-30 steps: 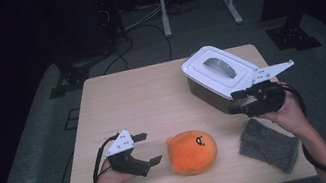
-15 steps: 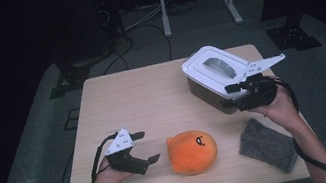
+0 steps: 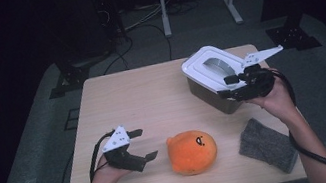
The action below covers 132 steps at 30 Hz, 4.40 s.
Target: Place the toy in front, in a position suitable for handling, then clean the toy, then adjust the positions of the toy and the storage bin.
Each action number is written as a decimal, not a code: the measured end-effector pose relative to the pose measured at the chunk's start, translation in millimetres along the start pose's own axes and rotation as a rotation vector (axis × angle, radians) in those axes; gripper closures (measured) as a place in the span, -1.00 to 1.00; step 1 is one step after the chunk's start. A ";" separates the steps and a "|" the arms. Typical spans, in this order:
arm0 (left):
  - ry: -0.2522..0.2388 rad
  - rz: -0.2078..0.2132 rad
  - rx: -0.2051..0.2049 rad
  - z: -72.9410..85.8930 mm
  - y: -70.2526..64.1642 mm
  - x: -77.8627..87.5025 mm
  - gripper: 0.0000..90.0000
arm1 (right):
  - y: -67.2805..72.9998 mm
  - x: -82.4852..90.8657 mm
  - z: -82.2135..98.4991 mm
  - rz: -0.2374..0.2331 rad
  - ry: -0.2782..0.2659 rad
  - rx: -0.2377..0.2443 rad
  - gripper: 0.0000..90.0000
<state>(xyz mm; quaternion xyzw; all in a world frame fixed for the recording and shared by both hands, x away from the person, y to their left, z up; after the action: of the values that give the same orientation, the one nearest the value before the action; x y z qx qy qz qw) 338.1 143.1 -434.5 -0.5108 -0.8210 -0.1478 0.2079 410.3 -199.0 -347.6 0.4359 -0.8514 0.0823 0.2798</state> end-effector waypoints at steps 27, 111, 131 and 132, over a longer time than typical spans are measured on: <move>-0.017 -0.004 0.050 8.6 5.9 10.2 -0.83 | -44.0 -33.8 -28.9 -0.004 0.036 0.001 -0.25; -0.009 0.012 0.060 11.5 6.5 15.6 -0.83 | -109.6 -60.2 -26.6 0.123 0.095 -0.031 0.45; -0.016 -0.021 0.049 11.6 7.5 22.4 -0.83 | -89.9 -68.6 -30.5 0.041 0.106 0.013 0.47; -0.015 -0.022 0.048 11.6 7.5 22.4 -0.83 | -88.5 -69.4 -30.9 0.035 0.106 0.013 0.47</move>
<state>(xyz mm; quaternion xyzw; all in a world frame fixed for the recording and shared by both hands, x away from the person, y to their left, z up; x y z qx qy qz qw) 333.8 169.1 -433.3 -0.4976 -0.8315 -0.1266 0.2122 524.7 -192.5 -369.2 0.4178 -0.8423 0.1155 0.3203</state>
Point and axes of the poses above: each handheld gripper's, and its own axes: x roughly backward along the jaws, z roughly out of its underside, y roughly to its left, the point moved 6 cm from there along -x, roughly forward along the jaws, and after that the axes turned 2 degrees about y, right-handed, at the moved point
